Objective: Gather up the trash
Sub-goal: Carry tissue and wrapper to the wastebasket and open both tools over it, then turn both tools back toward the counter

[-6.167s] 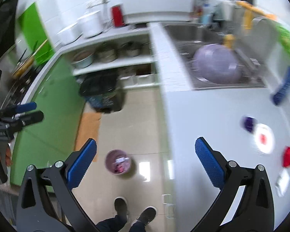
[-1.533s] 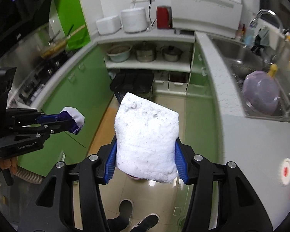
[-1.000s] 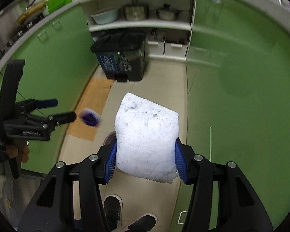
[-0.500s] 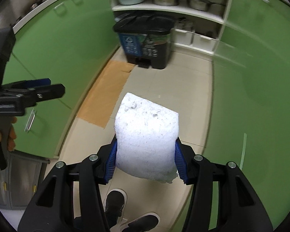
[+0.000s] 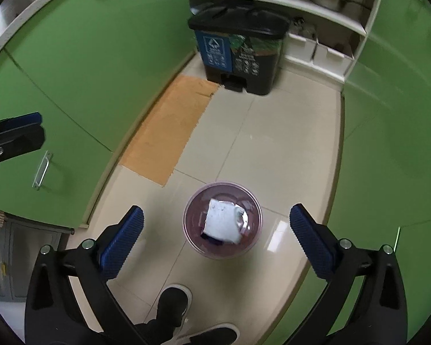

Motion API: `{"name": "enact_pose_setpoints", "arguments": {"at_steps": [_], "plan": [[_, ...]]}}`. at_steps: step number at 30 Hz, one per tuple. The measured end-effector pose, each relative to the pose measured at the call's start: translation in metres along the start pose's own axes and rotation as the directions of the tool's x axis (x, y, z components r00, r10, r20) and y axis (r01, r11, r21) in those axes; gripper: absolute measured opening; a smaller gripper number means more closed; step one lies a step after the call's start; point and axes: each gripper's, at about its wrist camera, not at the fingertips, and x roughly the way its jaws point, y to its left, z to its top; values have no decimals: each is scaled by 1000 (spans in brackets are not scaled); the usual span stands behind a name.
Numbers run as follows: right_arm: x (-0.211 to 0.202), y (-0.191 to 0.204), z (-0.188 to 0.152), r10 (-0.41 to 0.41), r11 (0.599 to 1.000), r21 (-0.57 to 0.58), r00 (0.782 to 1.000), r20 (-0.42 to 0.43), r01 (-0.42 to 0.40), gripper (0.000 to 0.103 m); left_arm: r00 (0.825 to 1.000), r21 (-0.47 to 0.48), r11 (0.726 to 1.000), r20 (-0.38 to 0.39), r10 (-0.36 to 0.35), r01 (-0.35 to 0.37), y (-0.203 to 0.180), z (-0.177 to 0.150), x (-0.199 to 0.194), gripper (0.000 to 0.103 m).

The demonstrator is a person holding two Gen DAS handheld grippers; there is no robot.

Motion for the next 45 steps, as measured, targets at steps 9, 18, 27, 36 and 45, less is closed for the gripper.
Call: {"name": "enact_pose_setpoints", "arguments": {"at_steps": [9, 18, 27, 36, 45], "plan": [[-73, -14, 7, -16, 998, 56, 999, 49, 13, 100, 1000, 56, 998, -4, -26, 26, -46, 19, -49, 98], [-292, -44, 5, -90, 983, 176, 980, 177, 59, 100, 997, 151, 985, 0, -82, 81, -149, 57, -187, 98], [-501, -98, -65, -305, 905, 378, 916, 259, 195, 100, 984, 315, 935, 21, -178, 163, -265, 89, -298, 98], [-588, -154, -176, -510, 715, 641, 836, 206, 278, 100, 943, 548, 778, -66, -327, 308, -407, 88, -312, 98], [-631, -200, -271, -630, 485, 817, 772, 79, 312, 100, 889, 710, 557, -227, -399, 431, -529, 55, -304, 98]]}}
